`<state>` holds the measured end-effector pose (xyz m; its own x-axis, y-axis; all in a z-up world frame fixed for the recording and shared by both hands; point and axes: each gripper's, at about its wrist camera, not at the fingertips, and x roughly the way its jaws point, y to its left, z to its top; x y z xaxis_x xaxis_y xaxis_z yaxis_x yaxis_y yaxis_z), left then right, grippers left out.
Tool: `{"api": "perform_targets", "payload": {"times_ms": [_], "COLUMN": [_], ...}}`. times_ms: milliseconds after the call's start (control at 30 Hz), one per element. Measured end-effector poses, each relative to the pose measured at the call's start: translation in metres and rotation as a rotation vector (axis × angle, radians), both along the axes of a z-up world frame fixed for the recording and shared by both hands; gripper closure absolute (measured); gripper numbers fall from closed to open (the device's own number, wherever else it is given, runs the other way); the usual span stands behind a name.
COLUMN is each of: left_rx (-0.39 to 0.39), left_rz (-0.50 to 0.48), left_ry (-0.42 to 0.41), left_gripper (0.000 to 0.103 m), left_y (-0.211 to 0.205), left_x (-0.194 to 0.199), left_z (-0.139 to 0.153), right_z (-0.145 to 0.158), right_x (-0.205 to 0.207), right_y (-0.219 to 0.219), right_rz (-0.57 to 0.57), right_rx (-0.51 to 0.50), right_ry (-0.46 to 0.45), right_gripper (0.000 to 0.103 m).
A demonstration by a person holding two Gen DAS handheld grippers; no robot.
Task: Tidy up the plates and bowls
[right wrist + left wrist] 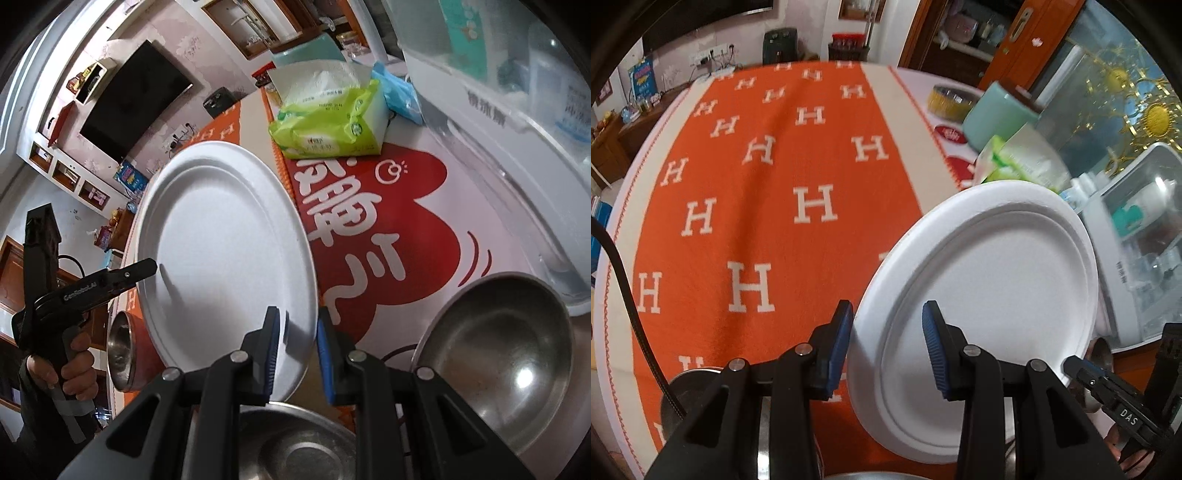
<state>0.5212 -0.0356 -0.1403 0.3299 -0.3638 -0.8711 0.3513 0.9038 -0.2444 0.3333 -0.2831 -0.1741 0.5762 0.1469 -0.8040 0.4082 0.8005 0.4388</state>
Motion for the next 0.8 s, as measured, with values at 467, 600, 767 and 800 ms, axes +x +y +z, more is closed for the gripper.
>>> {"api": "perform_targets", "payload": {"times_ms": [467, 600, 767, 800], "left_rx": [-0.056, -0.064, -0.060, -0.062], "left_rz": [-0.015, -0.015, 0.000, 0.005], "left_ry": [-0.193, -0.199, -0.201, -0.203], "left_gripper": [0.066, 0.066, 0.066, 0.066], "left_y": [0.001, 0.006, 0.014, 0.017], "left_x": [-0.051, -0.068, -0.099, -0.107], "left_z": [0.086, 0.101, 0.118, 0.122], "right_z": [0.047, 0.064, 0.086, 0.090], "right_x": [-0.028, -0.041, -0.065, -0.069], "right_y": [0.005, 0.009, 0.019, 0.022], "right_rz": [-0.034, -0.039, -0.042, -0.041], "right_rx": [-0.022, -0.026, -0.041, -0.044], "right_ry": [-0.076, -0.092, -0.111, -0.115], "right_gripper": [0.084, 0.083, 0.084, 0.084]}}
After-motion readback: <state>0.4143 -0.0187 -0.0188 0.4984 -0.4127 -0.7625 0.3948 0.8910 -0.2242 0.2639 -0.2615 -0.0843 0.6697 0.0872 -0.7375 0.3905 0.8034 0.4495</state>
